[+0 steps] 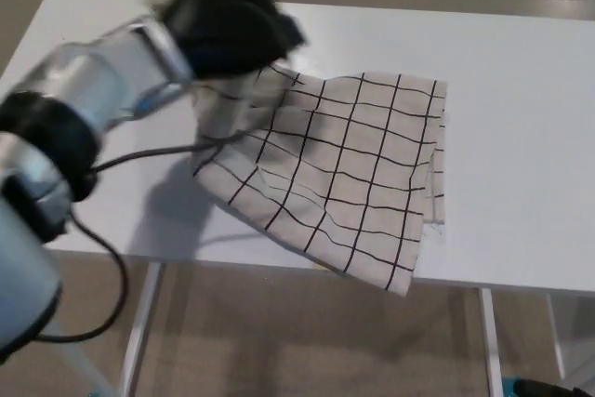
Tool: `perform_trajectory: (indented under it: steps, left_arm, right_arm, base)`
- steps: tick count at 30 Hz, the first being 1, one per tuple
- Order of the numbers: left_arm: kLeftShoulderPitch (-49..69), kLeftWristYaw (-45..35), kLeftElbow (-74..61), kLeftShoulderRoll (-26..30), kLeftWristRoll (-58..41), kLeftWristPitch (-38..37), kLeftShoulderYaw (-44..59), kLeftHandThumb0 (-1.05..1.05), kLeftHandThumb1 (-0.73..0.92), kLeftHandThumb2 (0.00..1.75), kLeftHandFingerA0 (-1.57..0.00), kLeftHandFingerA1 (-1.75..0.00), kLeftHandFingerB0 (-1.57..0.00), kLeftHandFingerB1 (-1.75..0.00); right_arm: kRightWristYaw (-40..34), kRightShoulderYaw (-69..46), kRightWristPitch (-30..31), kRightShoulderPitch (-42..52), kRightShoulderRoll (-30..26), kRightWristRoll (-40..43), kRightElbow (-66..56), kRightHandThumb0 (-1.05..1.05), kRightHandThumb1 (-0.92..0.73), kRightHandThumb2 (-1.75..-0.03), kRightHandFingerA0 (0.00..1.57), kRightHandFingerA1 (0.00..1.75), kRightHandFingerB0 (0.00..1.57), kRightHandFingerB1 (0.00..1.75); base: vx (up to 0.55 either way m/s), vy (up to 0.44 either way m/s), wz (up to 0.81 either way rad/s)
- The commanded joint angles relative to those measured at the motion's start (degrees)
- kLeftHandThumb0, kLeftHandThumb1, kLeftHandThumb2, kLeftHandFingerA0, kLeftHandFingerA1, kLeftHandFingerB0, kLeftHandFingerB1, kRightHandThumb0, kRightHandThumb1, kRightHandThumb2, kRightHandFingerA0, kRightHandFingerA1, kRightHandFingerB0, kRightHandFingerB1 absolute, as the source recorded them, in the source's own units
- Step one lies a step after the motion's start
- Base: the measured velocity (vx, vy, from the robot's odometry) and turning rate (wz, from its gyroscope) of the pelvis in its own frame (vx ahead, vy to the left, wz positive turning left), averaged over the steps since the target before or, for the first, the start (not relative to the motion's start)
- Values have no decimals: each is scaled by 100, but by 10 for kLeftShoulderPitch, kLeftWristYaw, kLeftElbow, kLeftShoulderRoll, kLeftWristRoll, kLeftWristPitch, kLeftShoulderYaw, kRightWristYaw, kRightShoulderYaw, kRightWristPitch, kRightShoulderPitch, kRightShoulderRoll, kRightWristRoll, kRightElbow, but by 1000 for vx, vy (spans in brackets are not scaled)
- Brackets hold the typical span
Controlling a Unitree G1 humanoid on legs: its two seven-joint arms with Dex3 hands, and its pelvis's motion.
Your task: Use the left hand to fold a white towel with checkered patterns in half.
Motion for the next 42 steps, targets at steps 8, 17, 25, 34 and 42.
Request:
perform_trajectory:
  steps: [8,17,25,34,42]
  left_arm:
    - [-61,4,-34,-106,61,-59,-57,-34,47,56,-93,-170,-107,-101]
    - [-13,-14,-95,-154,76,-58,-83,-46,36,74,-125,-150,-96,-130]
    - [65,-30,-101,-163,75,-99,-122,-43,35,73,-129,-151,-101,-129]
    - [112,-151,-75,-170,7,-162,-103,-48,53,56,-70,-115,-77,-72]
    - [197,-609,-193,-181,-166,29,2,-100,63,60,0,0,0,-1]
  right_arm:
    - [7,-1,1,8,-7,0,-10,-33,-53,-56,46,50,75,51]
    - [21,-1,6,2,-13,3,-5,-31,-54,-56,47,51,75,51]
    - [23,-1,3,4,-14,5,-5,-31,-53,-56,49,52,76,51]
    - [15,1,22,-3,-11,3,-17,-30,-54,-56,49,52,77,51]
    - [14,7,-1,-10,-26,-23,-4,-32,-53,-56,49,51,77,50]
  base:
    - [0,0,0]
    - [0,0,0]
    - [0,0,0]
    - [0,0,0]
    - [0,0,0]
